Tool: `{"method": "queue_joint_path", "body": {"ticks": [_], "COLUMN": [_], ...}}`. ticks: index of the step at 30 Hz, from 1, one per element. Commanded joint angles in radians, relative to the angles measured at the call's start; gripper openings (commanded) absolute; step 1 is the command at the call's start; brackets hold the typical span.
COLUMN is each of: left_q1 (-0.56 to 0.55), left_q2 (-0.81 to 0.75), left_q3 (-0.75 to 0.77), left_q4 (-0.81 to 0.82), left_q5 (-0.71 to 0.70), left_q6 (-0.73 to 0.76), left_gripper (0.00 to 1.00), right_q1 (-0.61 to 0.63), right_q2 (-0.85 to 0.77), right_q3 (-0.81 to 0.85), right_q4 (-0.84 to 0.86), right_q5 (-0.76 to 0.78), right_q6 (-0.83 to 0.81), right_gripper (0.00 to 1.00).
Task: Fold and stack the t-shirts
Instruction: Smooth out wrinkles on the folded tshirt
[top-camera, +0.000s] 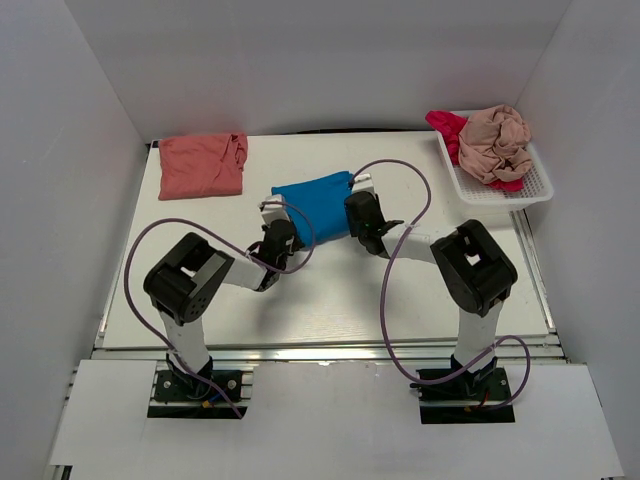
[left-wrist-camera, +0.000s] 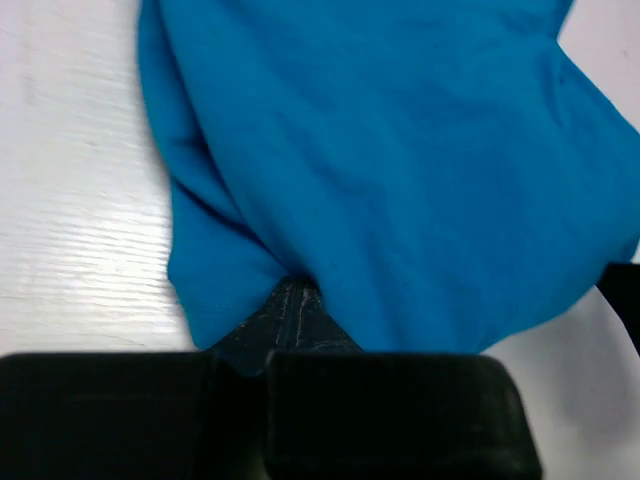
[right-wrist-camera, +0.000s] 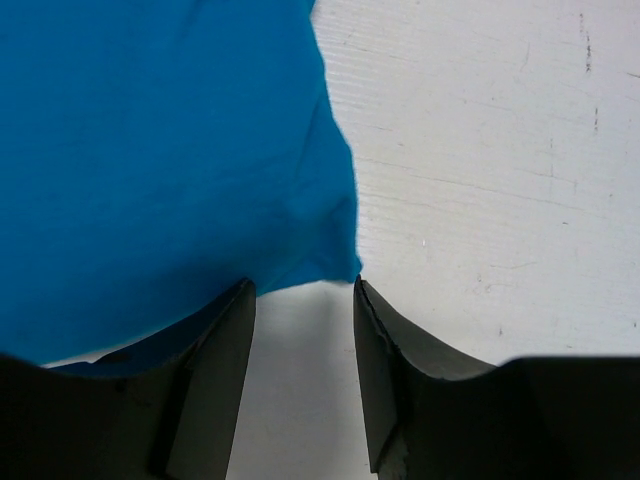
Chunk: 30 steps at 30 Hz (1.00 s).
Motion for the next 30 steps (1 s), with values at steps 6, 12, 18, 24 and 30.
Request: {"method": "queue_joint_path", "body": {"ticks": [6, 12, 18, 24, 30], "left_q1": [-0.041, -0.058, -0.085, -0.108, -0.116], "left_q2": [0.025, -0.027, -0.128, -0.167, -0.126], "left_q3": [0.024, 0.017, -0.029, -0.057, -0.054], "left_q4": [0.021, -0.039, -0.093, -0.094, -0.081], "left_q5": [0.044, 0.035, 0.029, 0.02, 0.032], "left_q6": [-0.043, -0.03, -0.018, -0.023, -0.033], "left_gripper": [0.0, 0.0, 0.0, 0.0, 0.0], "right_q1": [0.007, 0.007, 0.005, 0.007, 0.005], "right_q2": [-0.025, -0.012, 0.008, 0.014, 0.015], "right_q3": [0.021, 0.03, 0.043, 0.043, 0.049], "right_q4": [0.015, 0.002, 0.001, -0.002, -0.007], "right_q5": [0.017, 0.049, 0.069, 0.072, 0.089], "right_q6": [0.004, -0.002, -0.008, -0.007, -0.013], "right_gripper": [0.5, 0.5, 0.5, 0.5, 0.5]}}
